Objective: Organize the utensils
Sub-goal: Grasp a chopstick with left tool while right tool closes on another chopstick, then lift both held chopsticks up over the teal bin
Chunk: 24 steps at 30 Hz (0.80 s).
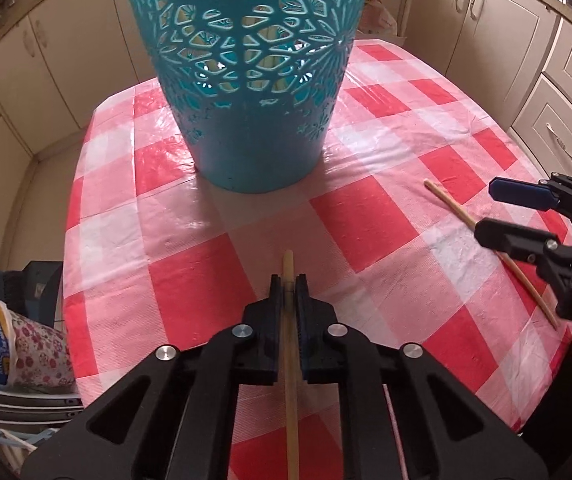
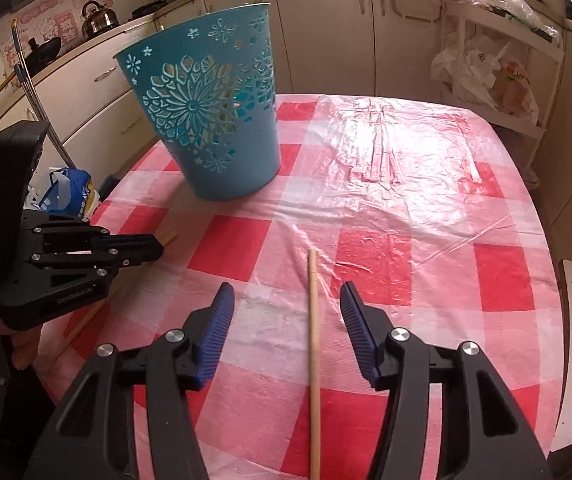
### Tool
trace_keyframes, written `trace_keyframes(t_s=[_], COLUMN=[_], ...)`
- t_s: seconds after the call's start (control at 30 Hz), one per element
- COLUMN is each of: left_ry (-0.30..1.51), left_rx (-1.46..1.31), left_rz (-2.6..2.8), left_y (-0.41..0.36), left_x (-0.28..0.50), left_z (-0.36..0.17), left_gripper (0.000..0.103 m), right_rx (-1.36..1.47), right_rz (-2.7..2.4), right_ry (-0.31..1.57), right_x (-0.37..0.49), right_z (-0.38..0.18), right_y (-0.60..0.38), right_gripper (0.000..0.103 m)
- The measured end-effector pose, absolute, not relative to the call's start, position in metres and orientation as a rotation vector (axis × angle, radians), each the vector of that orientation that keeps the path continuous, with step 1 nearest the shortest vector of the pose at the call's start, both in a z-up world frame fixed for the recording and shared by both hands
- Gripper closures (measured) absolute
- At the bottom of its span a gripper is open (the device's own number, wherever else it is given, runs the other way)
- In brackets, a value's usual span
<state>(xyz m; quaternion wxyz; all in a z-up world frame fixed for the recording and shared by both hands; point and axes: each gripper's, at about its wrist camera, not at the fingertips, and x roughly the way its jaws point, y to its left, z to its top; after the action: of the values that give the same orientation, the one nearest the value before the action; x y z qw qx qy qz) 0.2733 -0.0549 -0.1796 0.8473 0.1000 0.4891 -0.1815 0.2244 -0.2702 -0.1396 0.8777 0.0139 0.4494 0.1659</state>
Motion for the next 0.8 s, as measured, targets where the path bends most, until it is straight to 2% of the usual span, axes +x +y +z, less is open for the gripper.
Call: trace_keyframes(t_s=[0.07,0.17,0.27,0.3,0.33,0.4,0.53,0.67,0.8], left_ry=[1.029,1.021,1.015,1.014,1.018,1.011,0.994,0.873,0.678], left_rx=[0.209,0.223,0.253,0.257,0.262,0.291,0.178,0.031,-0.087], left_rz=[-0.381,-0.381,-0.379,-0.388,-0.405,-0.405,-0.444,-0.499,-0.54], left_y=[-0.052,-0.054,-0.06,-0.064,-0.066,-0.069,-0.056,-0.031,-0.01], left_x=[0.274,0.275,0.274,0.275,0.274,0.271,0.259,0.239,0.228], left_z=[-0.18,-0.181,-0.181,-0.182,-0.182,-0.182,-0.165,-0.124,-0.063], left_gripper=[0.087,0.083,0.084,0.092,0.098,0.098,0.099,0.099,0.099], right_rx=[0.011,-0.035,-0.111,-0.109,-0.1,-0.042,0.227,0.482,0.56], right_rz=[0.32,0.296,0.27,0.277,0.289,0.312,0.384,0.453,0.494], right_ry=[0.951,0.953,0.977,0.983,0.991,0.988,0.944,0.852,0.738], right_x=[0.229,0.235,0.237,0.236,0.234,0.232,0.229,0.226,0.217], right_z=[-0.146,-0.15,-0.158,-0.157,-0.156,-0.154,-0.144,-0.136,-0.119], right_y=[-0.268,-0.259,-0.251,-0.25,-0.251,-0.259,-0.287,-0.313,-0.316], right_gripper=[0.05,0.06,0.084,0.094,0.097,0.097,0.097,0.097,0.097])
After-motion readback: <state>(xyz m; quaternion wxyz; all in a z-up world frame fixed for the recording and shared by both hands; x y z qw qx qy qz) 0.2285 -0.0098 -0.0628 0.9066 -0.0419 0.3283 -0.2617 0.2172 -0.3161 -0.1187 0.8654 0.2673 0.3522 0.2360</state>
